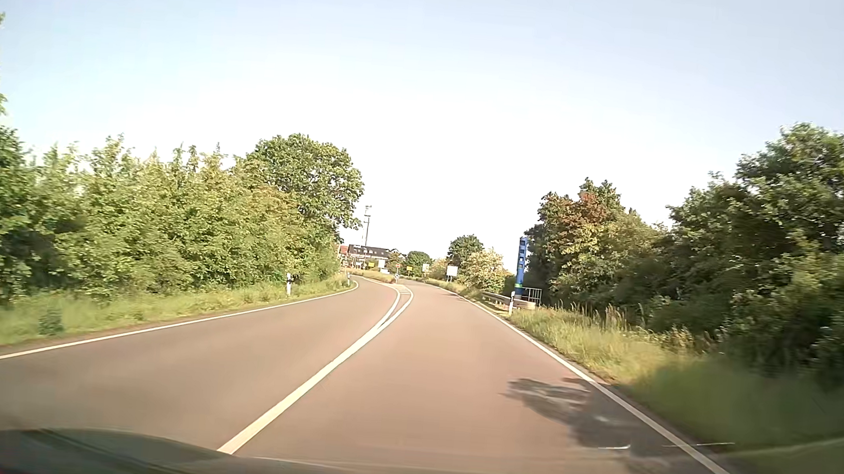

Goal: Follow the waypoints while adhering to traffic rules and regulations

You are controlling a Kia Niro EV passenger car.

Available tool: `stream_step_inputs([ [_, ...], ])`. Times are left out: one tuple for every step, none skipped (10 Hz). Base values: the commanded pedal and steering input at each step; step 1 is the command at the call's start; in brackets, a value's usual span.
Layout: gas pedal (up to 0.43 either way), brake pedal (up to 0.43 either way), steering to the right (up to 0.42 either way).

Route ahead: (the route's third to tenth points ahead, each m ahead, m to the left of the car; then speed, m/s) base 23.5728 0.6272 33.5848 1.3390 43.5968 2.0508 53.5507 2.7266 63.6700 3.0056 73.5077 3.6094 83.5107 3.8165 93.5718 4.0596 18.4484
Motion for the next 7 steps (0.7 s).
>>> stream_step_inputs([
  [0.177,0.03,-0.004],
  [0.177,0.03,-0.004],
  [0.177,0.03,-0.004],
  [0.177,0.03,-0.004],
  [0.177,0.03,-0.004],
  [0.177,0.03,-0.004],
  [0.177,0.03,-0.004],
])
